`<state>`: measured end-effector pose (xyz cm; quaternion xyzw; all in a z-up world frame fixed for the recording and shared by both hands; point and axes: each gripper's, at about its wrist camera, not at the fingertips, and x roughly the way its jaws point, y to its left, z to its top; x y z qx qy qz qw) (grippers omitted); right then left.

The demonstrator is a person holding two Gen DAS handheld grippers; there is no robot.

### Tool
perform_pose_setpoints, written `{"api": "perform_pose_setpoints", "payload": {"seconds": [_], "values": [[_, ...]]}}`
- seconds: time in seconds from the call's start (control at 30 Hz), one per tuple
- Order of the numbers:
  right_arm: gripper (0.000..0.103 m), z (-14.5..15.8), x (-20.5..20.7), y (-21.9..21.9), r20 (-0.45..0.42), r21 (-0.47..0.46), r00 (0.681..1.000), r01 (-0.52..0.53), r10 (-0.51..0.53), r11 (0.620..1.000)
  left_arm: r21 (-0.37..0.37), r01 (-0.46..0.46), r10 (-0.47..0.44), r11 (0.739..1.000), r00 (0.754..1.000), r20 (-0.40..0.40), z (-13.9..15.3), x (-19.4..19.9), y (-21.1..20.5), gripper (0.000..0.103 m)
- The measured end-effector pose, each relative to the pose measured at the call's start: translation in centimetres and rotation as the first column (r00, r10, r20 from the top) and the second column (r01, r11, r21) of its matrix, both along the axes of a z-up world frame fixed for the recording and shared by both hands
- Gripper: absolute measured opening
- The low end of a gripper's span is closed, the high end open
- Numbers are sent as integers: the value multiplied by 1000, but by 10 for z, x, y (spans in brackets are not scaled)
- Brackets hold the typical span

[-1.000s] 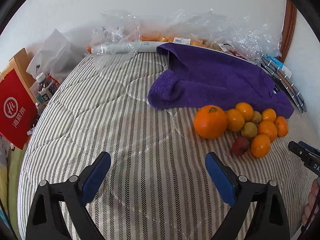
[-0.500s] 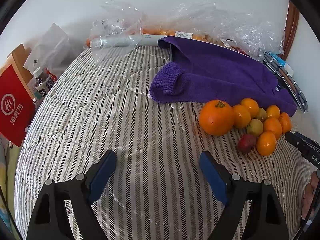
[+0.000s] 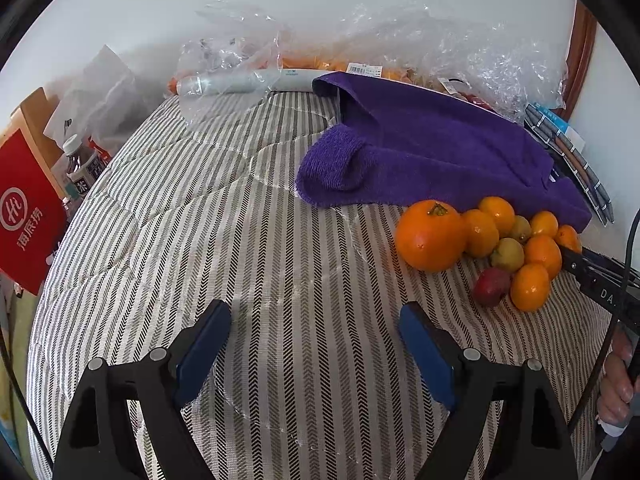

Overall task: Organize fruits
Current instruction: 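Move the right tool to the large orange and close its fingers on it, then lift the large orange with the right tool and carry it over the purple towel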

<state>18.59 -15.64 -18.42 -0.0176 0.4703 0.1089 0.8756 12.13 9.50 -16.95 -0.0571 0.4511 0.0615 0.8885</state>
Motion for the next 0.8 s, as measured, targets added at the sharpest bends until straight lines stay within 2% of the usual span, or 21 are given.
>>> {"api": "perform_pose_setpoints", "payload": {"seconds": [0.43, 0.8], "values": [[42, 7, -18, -12, 26, 28, 1000, -7, 6, 1000, -54, -3, 4, 999, 1000, 23, 1, -3, 6, 85], [42, 11, -23, -23, 39, 77, 999, 1, -4, 997, 15, 13, -13, 1000, 1000, -8, 0, 0, -8, 86]]}}
